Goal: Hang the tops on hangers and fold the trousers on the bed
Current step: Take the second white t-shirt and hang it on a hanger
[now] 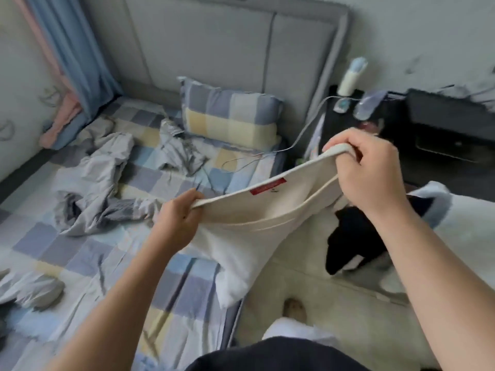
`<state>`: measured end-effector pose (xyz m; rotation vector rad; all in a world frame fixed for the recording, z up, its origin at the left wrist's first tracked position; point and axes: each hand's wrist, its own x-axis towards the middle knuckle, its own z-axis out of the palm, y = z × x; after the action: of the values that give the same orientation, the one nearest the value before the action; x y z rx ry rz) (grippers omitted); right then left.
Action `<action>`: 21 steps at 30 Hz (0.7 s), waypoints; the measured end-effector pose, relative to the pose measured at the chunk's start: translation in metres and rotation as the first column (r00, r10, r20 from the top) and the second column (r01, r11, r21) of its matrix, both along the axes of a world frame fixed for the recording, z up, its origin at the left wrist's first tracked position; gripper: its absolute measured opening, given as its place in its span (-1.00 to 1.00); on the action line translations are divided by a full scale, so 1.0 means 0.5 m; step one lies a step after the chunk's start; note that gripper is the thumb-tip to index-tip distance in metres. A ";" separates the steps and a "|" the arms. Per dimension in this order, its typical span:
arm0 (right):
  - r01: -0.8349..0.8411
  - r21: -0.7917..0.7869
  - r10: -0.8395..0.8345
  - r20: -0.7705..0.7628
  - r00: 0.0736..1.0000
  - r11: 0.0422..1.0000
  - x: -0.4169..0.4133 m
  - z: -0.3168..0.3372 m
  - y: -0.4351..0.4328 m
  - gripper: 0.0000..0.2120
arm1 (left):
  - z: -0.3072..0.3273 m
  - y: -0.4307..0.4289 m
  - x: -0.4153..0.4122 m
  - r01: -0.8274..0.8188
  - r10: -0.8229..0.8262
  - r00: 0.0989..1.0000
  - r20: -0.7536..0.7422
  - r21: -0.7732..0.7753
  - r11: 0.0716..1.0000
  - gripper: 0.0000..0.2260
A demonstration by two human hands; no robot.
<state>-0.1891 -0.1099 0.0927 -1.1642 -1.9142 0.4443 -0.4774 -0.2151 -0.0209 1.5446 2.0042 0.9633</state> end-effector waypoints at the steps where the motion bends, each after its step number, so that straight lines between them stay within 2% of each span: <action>1: 0.045 0.024 -0.045 -0.007 0.999 0.999 0.034 0.024 -0.009 -0.76 | 0.022 0.018 0.029 0.051 -0.051 0.999 0.014 0.034 0.998 -0.87; 5: 0.235 0.080 -0.234 -0.022 0.972 0.969 0.196 0.114 -0.036 -0.77 | 0.134 0.095 0.182 0.171 -0.197 0.972 0.126 0.194 0.966 -0.79; 8: 0.377 0.119 -0.376 -0.037 0.926 0.918 0.337 0.171 -0.060 -0.81 | 0.231 0.151 0.324 0.292 -0.341 0.925 0.168 0.258 0.921 -0.68; 15: 0.603 0.193 -0.603 -0.068 0.795 0.774 0.691 0.310 -0.121 -0.78 | 0.432 0.231 0.740 0.555 -0.667 0.712 0.222 0.404 0.727 -0.53; 21: 0.683 0.281 -0.697 -0.067 0.714 0.674 0.962 0.437 -0.164 -0.86 | 0.594 0.243 1.087 0.630 -0.790 0.593 0.155 0.522 0.575 -0.67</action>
<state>0.2917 -0.1917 0.3114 -1.5883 -1.3499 -0.2803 0.0662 -0.0938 0.2761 1.9677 0.7376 1.2224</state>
